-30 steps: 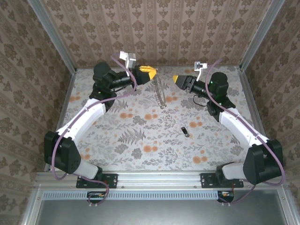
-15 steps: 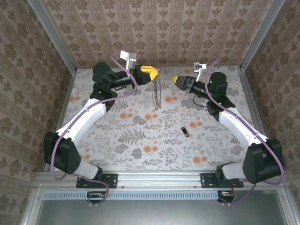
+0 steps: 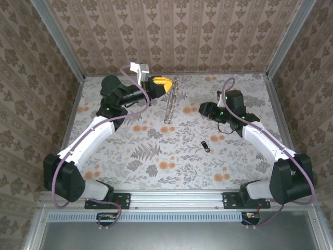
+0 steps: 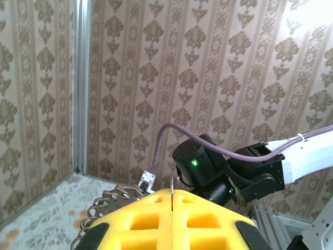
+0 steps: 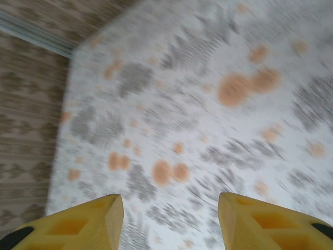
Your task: Put the keys on the keyring
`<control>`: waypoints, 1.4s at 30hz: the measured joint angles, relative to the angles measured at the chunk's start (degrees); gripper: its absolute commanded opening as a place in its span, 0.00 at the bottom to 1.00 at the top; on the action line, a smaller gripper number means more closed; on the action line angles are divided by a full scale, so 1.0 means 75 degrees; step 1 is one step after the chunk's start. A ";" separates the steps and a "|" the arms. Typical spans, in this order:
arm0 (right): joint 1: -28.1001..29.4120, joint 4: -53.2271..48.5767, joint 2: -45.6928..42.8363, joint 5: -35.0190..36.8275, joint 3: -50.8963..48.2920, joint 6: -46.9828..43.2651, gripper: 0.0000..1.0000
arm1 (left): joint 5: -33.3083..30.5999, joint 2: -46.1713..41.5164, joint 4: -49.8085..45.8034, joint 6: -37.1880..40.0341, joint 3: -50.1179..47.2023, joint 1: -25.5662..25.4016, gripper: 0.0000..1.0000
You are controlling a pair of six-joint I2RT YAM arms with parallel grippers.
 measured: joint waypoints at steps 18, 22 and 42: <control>0.0233 -0.1166 0.0624 0.1032 -0.1445 -0.0009 0.43 | -0.0568 -0.0105 -0.0137 0.0108 -0.0568 -0.0009 0.00; 0.0458 -0.1428 0.0624 0.1445 -0.1504 0.0105 0.42 | -0.0650 -0.0143 -0.0131 0.0105 -0.0664 -0.0015 0.00; 0.1320 -0.2256 0.0778 0.2588 -0.1113 0.0437 0.43 | -0.0912 -0.0221 0.0012 0.0195 -0.1078 -0.0015 0.00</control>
